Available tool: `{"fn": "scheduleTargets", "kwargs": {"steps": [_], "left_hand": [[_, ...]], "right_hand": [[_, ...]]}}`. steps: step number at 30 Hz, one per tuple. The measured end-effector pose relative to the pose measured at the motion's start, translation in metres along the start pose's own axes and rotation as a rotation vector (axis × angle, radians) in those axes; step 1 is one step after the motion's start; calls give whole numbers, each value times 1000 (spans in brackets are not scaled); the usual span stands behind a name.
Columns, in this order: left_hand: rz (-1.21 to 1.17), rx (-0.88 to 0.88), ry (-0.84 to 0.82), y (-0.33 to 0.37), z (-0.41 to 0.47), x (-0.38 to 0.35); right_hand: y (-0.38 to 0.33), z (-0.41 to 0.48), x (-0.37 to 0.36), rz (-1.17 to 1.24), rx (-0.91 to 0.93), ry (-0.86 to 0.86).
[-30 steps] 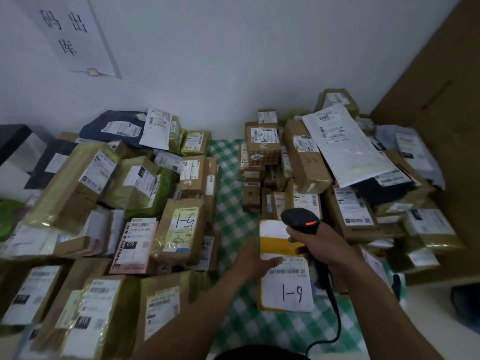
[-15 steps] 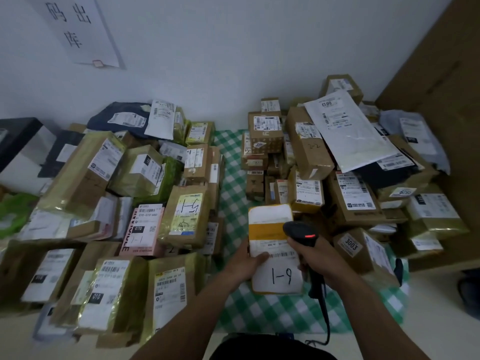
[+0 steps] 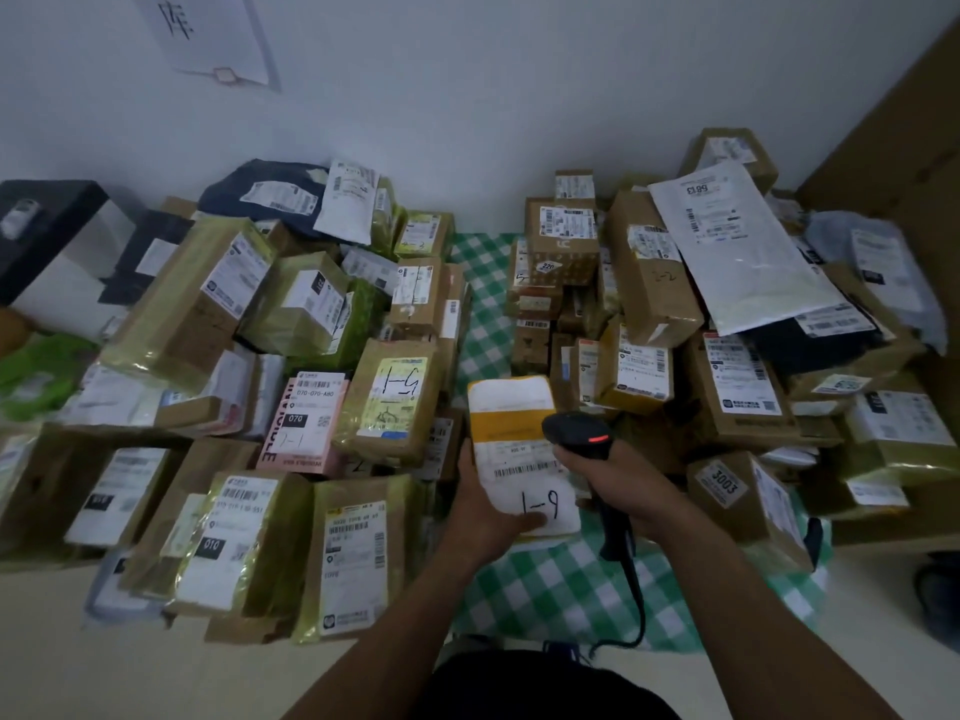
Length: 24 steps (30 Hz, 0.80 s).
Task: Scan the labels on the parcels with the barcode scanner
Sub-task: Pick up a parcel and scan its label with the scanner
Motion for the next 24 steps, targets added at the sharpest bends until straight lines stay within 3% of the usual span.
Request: {"fn": "scheduleTargets", "kwargs": {"steps": [7, 24], "left_hand": [[10, -78, 65, -8, 3, -5], [2, 18, 12, -16, 10, 2]], "right_hand": [[-30, -45, 4, -119, -144, -152], [-62, -71, 6, -136, -267, -176]]}}
Point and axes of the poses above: each hand's wrist, its own z-axis towards the middle knuckle, its own x-axis out of the back of the hand, y = z × x, the point moved 4 cm from there along z, towards the middle knuckle, and after that the axes turned 9 degrees about z, right-handed, at the moved point
